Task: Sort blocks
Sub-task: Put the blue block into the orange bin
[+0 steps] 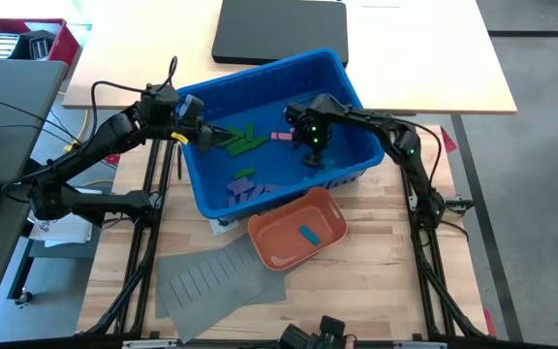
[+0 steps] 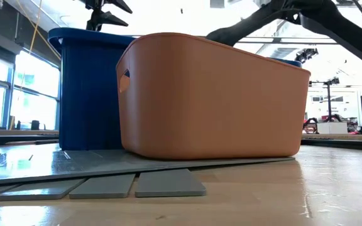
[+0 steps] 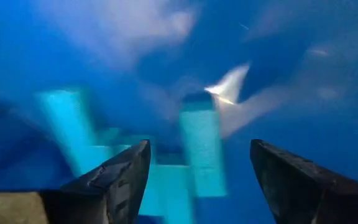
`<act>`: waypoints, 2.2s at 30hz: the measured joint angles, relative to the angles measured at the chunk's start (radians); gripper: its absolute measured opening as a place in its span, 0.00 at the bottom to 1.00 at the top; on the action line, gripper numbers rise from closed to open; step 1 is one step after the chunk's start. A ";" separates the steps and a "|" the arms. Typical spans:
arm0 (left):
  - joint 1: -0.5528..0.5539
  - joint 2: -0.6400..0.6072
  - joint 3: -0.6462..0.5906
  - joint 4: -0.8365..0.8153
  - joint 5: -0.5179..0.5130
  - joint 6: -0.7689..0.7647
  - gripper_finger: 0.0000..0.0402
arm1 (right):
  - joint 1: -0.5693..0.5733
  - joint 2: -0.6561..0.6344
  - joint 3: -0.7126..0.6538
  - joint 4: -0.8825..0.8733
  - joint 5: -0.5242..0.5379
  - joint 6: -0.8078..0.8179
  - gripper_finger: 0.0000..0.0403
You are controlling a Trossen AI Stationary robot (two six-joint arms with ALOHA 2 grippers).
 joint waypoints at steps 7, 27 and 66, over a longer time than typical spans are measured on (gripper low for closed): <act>0.000 0.000 0.000 0.000 -0.002 -0.004 0.39 | 0.010 0.000 -0.095 0.079 0.062 0.004 0.67; 0.000 0.000 0.000 0.000 -0.030 -0.036 0.39 | 0.016 0.004 -0.099 0.168 0.086 0.038 0.24; 0.007 -0.004 0.003 -0.018 -0.046 0.168 0.39 | 0.579 -0.492 -0.068 0.234 -0.324 0.841 0.24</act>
